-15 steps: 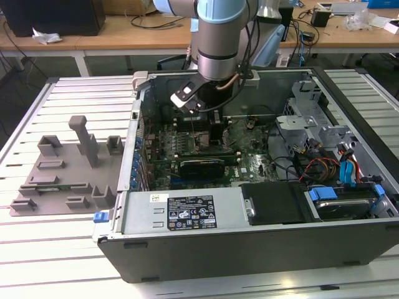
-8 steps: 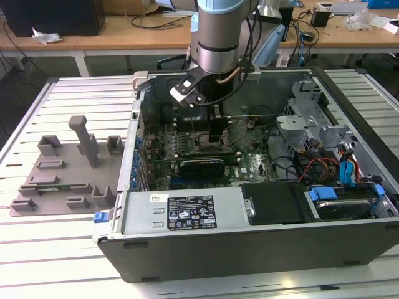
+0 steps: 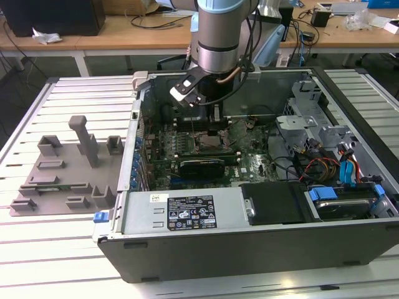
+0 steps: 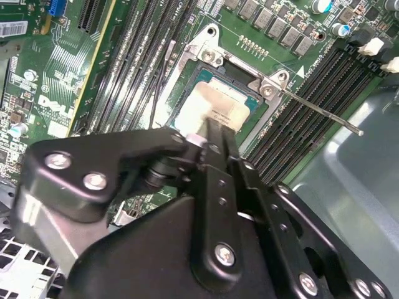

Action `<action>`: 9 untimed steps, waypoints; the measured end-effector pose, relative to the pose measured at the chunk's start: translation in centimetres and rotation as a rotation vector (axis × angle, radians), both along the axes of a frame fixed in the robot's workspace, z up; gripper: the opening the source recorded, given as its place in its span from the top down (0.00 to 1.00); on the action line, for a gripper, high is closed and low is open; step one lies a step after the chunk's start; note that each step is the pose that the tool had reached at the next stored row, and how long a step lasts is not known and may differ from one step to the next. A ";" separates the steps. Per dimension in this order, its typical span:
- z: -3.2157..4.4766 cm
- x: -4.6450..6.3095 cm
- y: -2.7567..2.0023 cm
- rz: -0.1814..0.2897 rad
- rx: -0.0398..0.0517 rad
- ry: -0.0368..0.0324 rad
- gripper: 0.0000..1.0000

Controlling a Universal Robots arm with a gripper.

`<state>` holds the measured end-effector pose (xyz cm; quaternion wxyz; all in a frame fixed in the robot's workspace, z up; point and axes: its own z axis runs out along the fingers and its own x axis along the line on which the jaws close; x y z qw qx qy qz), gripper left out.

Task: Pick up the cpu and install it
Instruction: 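Place the cpu into insertion slot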

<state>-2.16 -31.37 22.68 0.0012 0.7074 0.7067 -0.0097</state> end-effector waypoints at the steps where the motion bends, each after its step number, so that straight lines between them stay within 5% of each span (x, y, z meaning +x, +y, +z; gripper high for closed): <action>1: 0.00 0.0 0.00 0.000 0.0000 -0.0001 0.89; 7: 0.17 0.0 0.00 0.000 -0.0003 0.0001 0.89; 9: 0.83 0.0 0.00 0.000 0.0000 -0.0001 0.89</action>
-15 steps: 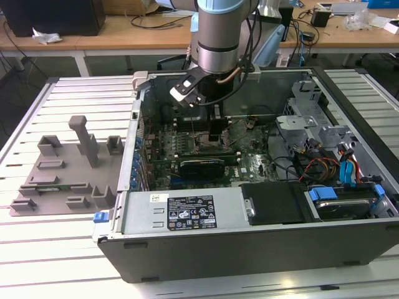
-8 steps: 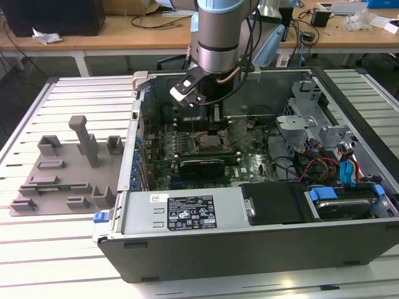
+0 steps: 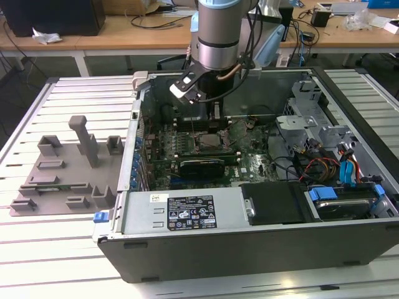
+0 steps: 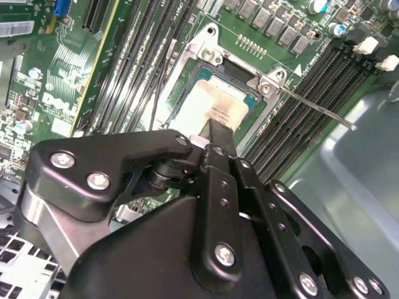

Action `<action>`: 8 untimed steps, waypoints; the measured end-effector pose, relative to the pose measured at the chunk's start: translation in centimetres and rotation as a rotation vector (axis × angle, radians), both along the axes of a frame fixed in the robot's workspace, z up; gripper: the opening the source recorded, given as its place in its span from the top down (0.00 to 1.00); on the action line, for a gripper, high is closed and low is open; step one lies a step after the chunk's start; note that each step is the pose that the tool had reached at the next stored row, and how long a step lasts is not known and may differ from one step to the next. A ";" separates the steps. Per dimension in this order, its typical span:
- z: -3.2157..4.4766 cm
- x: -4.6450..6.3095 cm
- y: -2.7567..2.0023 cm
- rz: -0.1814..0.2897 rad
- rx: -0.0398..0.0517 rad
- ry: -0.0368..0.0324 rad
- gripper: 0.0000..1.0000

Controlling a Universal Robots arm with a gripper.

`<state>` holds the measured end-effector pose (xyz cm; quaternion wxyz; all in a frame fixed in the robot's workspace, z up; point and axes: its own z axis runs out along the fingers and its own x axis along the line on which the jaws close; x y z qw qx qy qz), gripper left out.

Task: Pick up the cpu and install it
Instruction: 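Place the cpu into insertion slot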

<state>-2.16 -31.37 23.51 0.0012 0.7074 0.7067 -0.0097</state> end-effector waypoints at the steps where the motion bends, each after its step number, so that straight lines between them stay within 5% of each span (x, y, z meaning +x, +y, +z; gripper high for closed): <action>1: 0.25 0.0 0.00 0.000 0.0000 0.0000 0.89; 8: 0.76 0.0 0.00 0.000 0.0000 0.0000 0.89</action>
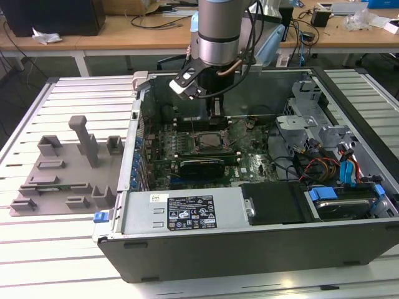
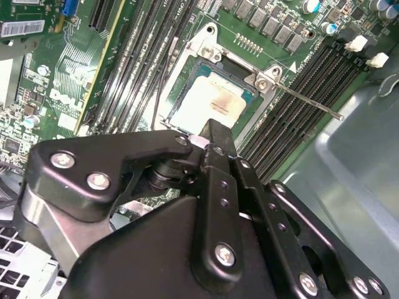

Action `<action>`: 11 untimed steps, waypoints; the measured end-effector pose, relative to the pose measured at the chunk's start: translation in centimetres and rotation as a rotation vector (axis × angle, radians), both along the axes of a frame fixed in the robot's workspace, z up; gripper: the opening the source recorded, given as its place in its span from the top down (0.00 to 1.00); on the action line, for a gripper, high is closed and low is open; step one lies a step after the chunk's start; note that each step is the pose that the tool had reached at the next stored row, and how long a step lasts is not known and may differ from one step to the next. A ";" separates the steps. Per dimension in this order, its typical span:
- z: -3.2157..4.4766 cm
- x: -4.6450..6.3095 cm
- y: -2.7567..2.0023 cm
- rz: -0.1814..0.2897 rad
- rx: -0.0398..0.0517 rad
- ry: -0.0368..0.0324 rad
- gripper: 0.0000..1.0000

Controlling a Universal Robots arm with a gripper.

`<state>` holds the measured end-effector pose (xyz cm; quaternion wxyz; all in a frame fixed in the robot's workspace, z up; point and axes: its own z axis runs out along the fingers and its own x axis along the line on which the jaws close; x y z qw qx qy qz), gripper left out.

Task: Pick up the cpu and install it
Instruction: 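Place the cpu into insertion slot, then close the cpu cover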

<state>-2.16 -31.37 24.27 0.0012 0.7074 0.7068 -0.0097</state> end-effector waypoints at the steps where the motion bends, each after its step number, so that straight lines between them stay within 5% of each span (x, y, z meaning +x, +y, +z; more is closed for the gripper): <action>1: 0.03 0.0 0.00 0.000 0.0000 0.0000 0.89; 11: 0.37 0.0 0.00 0.000 -0.0003 0.0001 0.89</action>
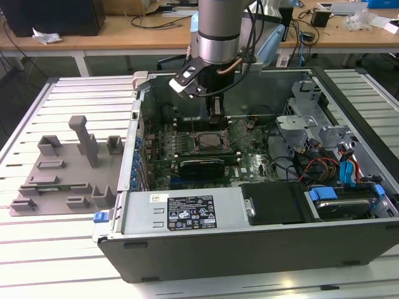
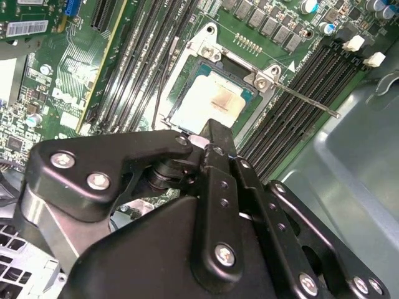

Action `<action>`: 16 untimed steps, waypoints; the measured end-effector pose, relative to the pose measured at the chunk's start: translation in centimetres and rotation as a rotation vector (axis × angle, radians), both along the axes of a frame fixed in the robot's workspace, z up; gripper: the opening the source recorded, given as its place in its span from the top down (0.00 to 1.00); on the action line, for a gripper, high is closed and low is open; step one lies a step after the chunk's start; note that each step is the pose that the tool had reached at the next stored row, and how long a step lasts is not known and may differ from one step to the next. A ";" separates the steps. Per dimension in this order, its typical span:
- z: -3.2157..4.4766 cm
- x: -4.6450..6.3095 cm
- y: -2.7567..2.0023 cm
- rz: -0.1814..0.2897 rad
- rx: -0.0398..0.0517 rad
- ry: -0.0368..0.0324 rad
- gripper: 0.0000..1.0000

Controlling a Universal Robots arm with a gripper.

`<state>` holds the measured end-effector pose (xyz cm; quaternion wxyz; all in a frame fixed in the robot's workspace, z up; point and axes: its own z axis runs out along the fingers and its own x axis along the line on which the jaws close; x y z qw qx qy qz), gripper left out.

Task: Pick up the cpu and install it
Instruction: 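Close the cpu cover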

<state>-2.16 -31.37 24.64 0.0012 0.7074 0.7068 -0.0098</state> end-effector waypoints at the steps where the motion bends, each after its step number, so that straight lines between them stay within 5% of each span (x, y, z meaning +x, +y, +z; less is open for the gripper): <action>1: 0.00 0.0 0.00 0.000 0.0003 -0.0002 0.89; 7: 0.04 0.6 0.00 0.000 0.0001 -0.0001 0.89; 16: 1.42 0.6 0.00 0.000 0.0003 -0.0002 0.89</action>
